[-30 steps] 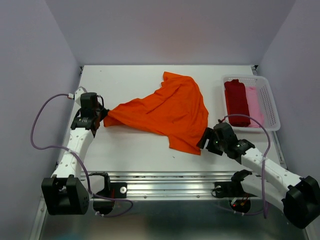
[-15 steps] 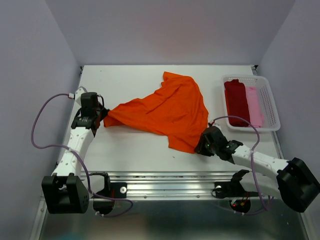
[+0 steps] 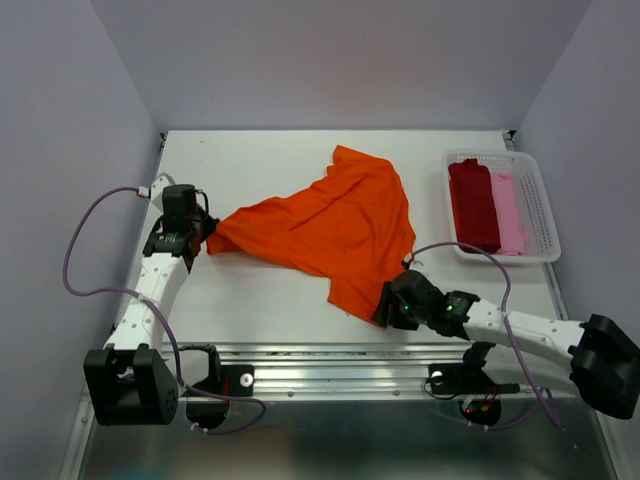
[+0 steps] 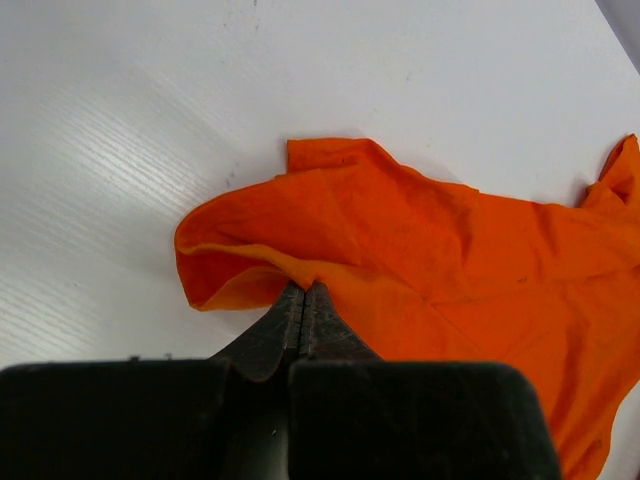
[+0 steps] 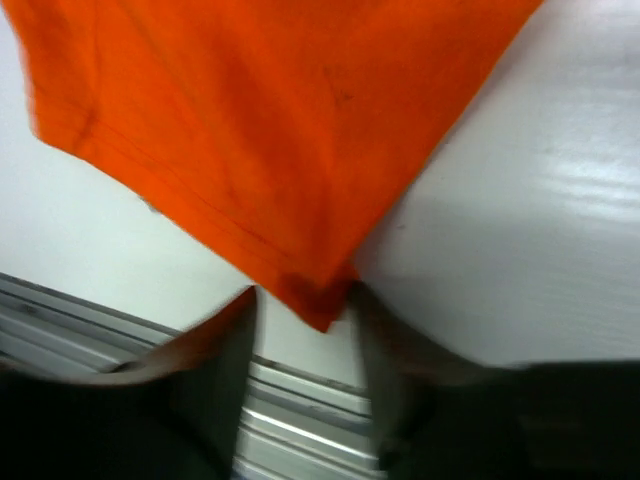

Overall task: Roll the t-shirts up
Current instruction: Flatten out the T-shirt at the center of the board.

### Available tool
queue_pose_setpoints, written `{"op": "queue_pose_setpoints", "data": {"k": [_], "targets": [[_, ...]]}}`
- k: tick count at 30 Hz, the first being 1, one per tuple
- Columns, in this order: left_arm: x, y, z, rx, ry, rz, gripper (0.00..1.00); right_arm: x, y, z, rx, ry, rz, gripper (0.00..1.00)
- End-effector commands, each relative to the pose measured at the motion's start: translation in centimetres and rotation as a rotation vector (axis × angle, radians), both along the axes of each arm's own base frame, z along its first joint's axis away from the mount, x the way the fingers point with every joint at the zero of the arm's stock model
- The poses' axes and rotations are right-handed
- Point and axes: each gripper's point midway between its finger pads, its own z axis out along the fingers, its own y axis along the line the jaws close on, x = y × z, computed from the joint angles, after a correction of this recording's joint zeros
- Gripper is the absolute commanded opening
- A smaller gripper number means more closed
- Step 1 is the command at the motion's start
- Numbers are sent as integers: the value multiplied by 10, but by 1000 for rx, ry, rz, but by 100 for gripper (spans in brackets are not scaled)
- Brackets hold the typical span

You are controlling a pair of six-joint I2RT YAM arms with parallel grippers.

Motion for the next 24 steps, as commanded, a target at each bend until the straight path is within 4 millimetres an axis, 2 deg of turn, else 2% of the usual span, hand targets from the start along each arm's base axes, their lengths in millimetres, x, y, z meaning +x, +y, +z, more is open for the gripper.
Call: {"op": "queue_pose_setpoints", "data": {"k": [1, 2, 5, 8, 12, 21, 24], "targets": [[4, 2, 5, 16, -26, -5, 0, 5, -19, 6, -58, -30, -121, 68], [4, 2, 4, 15, -24, -6, 0, 7, -20, 8, -54, -42, -134, 69], [4, 1, 3, 14, -21, -11, 0, 12, -20, 14, -29, -60, -174, 81], [4, 1, 3, 15, -21, -12, 0, 11, -13, 11, -10, -39, -171, 82], [4, 1, 5, 14, -25, -15, 0, 4, -5, -2, 2, 3, -127, 78], [4, 1, 4, 14, -22, -11, 0, -2, 8, -19, 28, 28, -84, 69], [3, 1, 2, 12, -18, -11, 0, 0, 9, -24, 15, 27, -86, 62]]}}
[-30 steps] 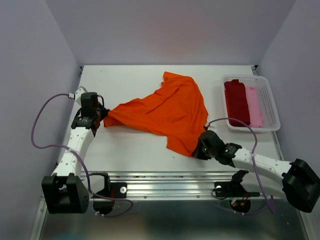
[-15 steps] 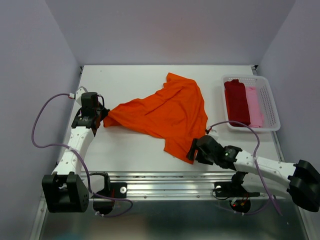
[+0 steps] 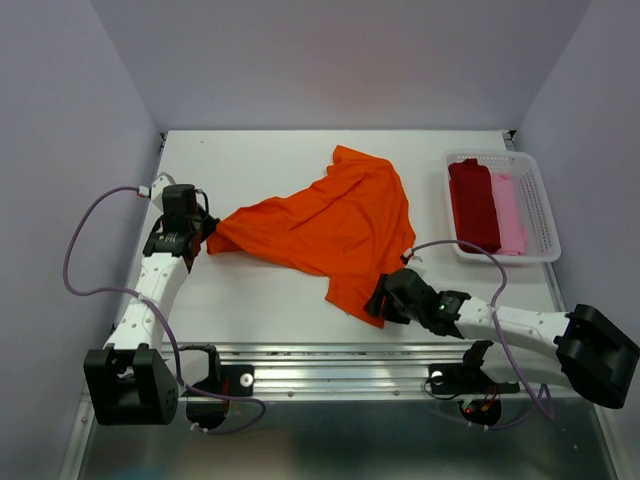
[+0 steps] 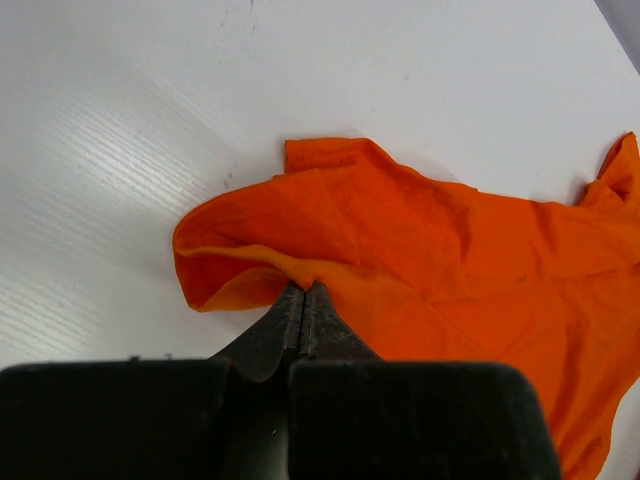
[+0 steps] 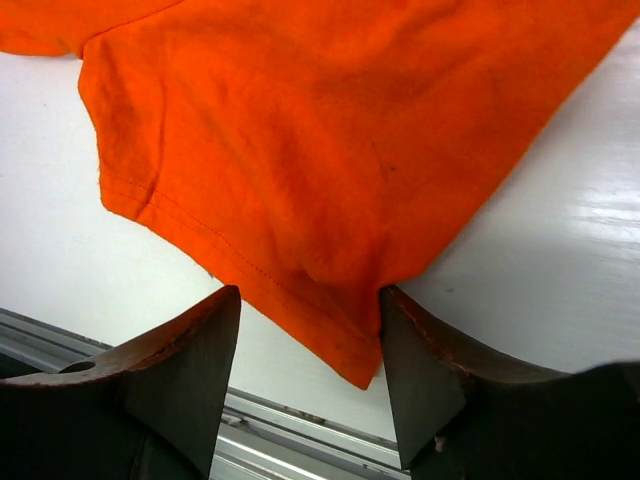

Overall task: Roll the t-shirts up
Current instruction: Flatten out the T-shirt at the center of the board.

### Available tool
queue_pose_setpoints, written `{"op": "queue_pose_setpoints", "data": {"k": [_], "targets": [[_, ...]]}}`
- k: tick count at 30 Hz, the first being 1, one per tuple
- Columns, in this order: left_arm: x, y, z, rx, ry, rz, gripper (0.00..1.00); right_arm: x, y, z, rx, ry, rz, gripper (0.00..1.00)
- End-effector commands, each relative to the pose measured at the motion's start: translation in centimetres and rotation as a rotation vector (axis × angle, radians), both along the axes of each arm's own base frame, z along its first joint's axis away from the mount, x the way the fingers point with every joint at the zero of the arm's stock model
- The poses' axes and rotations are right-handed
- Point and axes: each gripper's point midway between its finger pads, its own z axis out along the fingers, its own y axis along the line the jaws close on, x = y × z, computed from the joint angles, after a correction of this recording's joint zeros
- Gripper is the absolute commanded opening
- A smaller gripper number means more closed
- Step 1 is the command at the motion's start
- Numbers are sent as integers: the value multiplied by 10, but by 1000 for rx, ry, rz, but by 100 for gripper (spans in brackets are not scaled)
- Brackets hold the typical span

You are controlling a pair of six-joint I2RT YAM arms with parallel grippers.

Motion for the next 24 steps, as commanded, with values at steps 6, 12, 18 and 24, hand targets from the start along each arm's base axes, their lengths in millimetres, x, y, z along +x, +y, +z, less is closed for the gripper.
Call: {"op": "queue_pose_setpoints", "data": {"k": [6, 12, 18, 24], "targets": [[1, 2, 5, 12, -23, -6, 0, -9, -8, -18, -59, 34, 15, 3], [2, 1, 17, 16, -46, -18, 0, 37, -28, 71, -129, -264, -68, 1], [10, -7, 58, -2, -140, -58, 0, 101, -49, 220, -168, -608, -200, 1], [22, -18, 130, -29, -307, -112, 0, 152, -71, 329, -197, -835, -271, 1]]}}
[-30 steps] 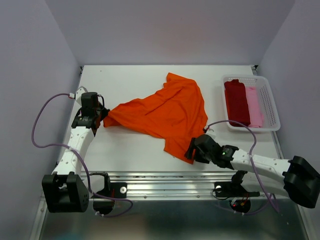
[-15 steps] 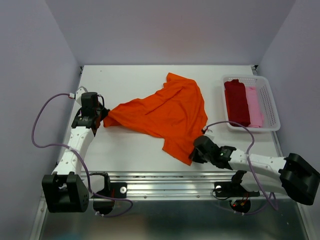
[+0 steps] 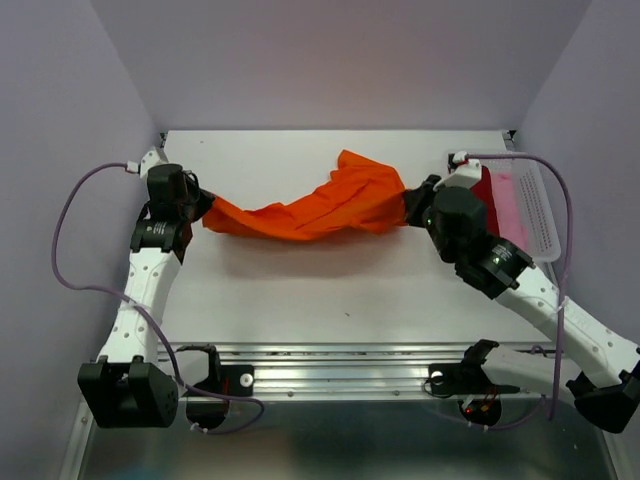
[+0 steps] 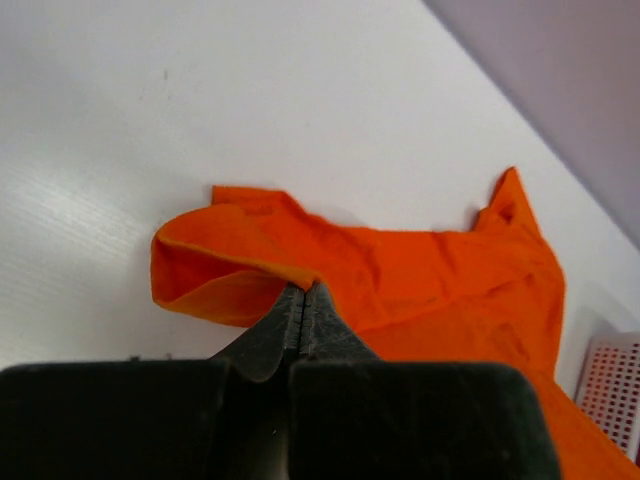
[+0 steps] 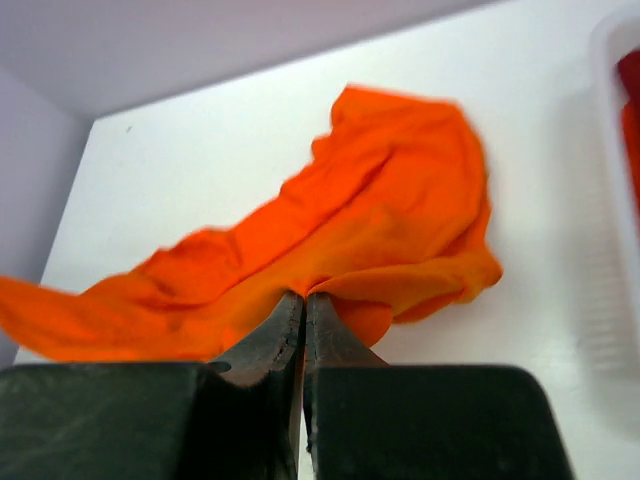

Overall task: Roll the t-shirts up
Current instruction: Flatten out the T-shirt at the center of the board.

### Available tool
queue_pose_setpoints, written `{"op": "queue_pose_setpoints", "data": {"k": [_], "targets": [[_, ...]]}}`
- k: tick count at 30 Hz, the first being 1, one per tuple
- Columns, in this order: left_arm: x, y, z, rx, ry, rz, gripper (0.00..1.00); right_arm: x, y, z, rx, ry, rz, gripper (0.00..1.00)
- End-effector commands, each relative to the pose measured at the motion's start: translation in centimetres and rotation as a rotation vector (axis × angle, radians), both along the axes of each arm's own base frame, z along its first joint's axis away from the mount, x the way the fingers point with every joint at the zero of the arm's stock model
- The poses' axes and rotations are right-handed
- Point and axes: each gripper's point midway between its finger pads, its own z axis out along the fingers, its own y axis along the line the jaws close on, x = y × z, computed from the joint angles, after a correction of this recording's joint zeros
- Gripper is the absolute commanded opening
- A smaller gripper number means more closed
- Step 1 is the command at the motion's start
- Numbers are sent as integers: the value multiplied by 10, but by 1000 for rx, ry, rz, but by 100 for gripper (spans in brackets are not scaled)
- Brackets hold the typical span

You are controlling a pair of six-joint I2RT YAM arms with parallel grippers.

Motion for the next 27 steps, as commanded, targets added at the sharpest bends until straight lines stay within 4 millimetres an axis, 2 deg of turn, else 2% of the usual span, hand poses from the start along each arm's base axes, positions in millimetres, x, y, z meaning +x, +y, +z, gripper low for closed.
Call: {"op": "queue_pose_setpoints", "data": {"k": [1, 2, 3, 4, 5, 6, 7, 8, 10, 12, 16, 21, 24, 25, 27], "targets": [[8, -9, 91, -9, -238, -60, 0, 30, -22, 63, -103, -155, -59, 1], [9, -11, 100, -12, -264, -69, 0, 41, -20, 62, -135, -146, -43, 1], [9, -12, 109, -9, -289, -78, 0, 46, -18, 79, -130, -172, -36, 1], [8, -17, 125, -17, -328, -109, 0, 51, -14, 82, -139, -175, -12, 1], [7, -19, 133, -13, -349, -123, 0, 64, -15, 76, -173, -159, -14, 1], [6, -19, 147, -5, -382, -129, 0, 69, -16, 86, -165, -173, -12, 1], [4, -20, 156, 2, -403, -136, 0, 74, -12, 86, -166, -172, 21, 1], [2, -20, 163, 11, -420, -143, 0, 82, -20, 86, -167, -167, 8, 1], [-2, -21, 181, 38, -460, -161, 0, 97, -18, 84, -154, -148, 15, 1], [-8, -22, 193, 62, -488, -180, 0, 98, -17, 91, -130, -152, 31, 1], [-33, -22, 227, 128, -568, -206, 0, 73, -22, 140, -71, -246, 59, 1], [-79, -27, 288, 180, -744, -240, 0, 11, -49, 228, -25, -434, 82, 1], [-109, -32, 322, 189, -849, -265, 0, -19, -58, 261, -11, -506, 117, 1], [-116, -33, 330, 189, -872, -271, 0, -32, -63, 281, 5, -551, 121, 1], [-138, -35, 351, 199, -931, -276, 0, -49, -69, 297, 15, -590, 136, 1]]}}
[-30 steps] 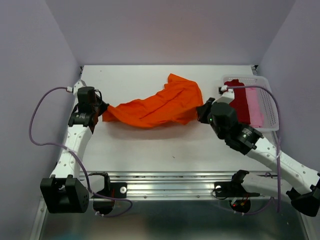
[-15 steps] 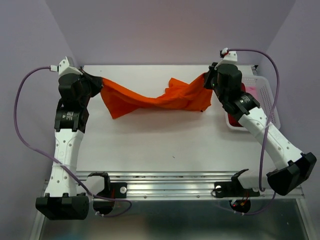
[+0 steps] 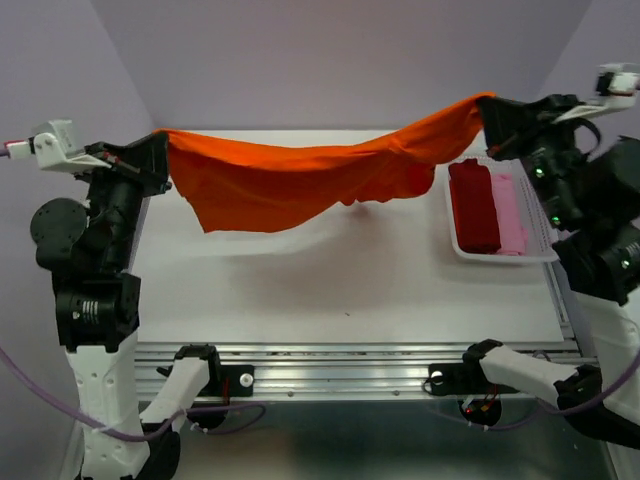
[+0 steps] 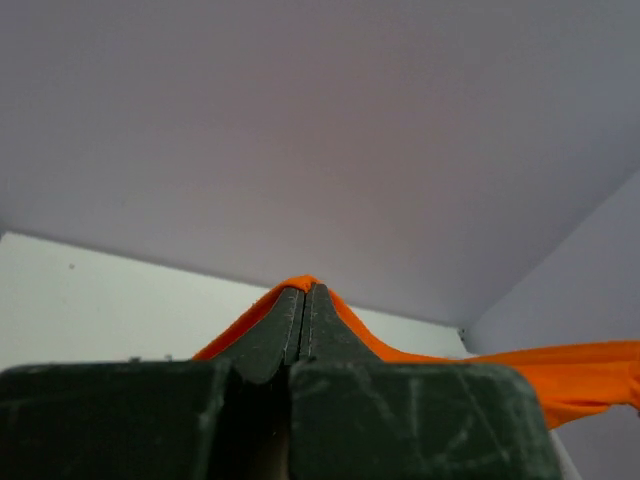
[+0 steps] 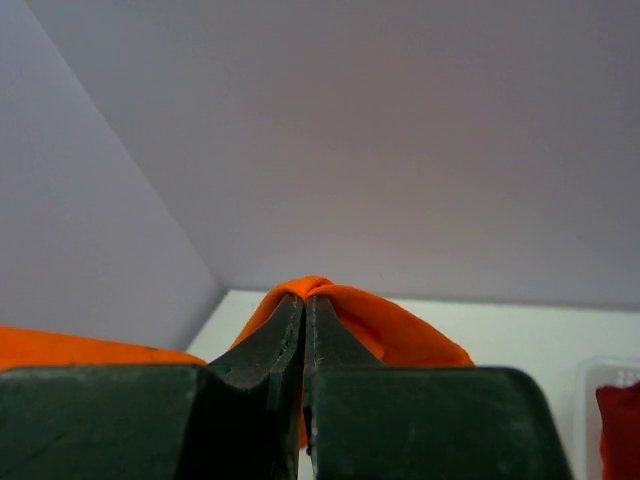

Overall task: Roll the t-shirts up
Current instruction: Flatten out the T-shirt at the center of the board.

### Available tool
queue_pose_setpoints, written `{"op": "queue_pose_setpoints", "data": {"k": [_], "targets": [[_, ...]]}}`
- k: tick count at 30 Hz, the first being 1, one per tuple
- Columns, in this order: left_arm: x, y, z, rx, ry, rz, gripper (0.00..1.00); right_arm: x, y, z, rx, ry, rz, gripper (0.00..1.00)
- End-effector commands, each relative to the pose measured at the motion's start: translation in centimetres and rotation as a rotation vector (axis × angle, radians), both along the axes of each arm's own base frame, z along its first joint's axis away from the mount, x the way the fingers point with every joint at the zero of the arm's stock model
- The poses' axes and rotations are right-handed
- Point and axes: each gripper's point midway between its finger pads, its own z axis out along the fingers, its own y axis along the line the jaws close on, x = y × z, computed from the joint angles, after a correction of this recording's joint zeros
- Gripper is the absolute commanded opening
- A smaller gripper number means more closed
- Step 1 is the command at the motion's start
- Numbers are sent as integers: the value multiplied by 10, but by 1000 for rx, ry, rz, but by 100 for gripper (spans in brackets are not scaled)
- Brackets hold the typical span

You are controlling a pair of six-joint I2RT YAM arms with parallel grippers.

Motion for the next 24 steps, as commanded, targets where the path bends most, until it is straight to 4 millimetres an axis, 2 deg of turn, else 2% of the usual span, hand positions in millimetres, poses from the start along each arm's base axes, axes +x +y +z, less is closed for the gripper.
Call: {"op": "queue_pose_setpoints", "data": {"k": [1, 2, 4, 8, 10, 13, 15, 16, 17, 18, 19, 20, 22, 23, 24], "targets": [[-51, -7, 62, 51, -198, -38, 0, -52, -18, 62, 29, -166, 45, 1], [-65, -7, 75, 55, -234, -38, 0, -59, -21, 68, 33, -185, 49, 1], [-81, -8, 87, 61, -264, -41, 0, -79, -31, 86, 58, -241, 50, 1], [-103, -9, 98, 67, -300, -50, 0, -104, -47, 106, 88, -313, 33, 1], [-106, -9, 98, 70, -299, -45, 0, -107, -51, 108, 92, -323, 19, 1], [-94, -4, 85, 75, -253, -17, 0, -92, -50, 97, 73, -286, -12, 1], [-72, 1, 59, 74, -178, 5, 0, -74, -45, 81, 55, -235, -33, 1], [-63, 2, 50, 73, -150, 14, 0, -61, -40, 66, 38, -194, -40, 1], [-46, 5, 26, 79, -89, 25, 0, -50, -36, 56, 28, -163, -50, 1], [-36, 7, 13, 78, -56, 36, 0, -42, -33, 47, 17, -139, -57, 1], [-20, 9, -16, 82, 11, 46, 0, -27, -28, 28, -7, -95, -71, 1], [-11, 10, -31, 84, 49, 54, 0, -18, -25, 17, -20, -70, -80, 1], [7, 14, -62, 85, 117, 73, 0, 13, -10, -18, -76, 15, -83, 1], [21, 15, -90, 88, 174, 77, 0, 24, -5, -29, -92, 36, -86, 1], [32, 19, -108, 93, 217, 95, 0, 45, 4, -51, -129, 88, -93, 1]]}}
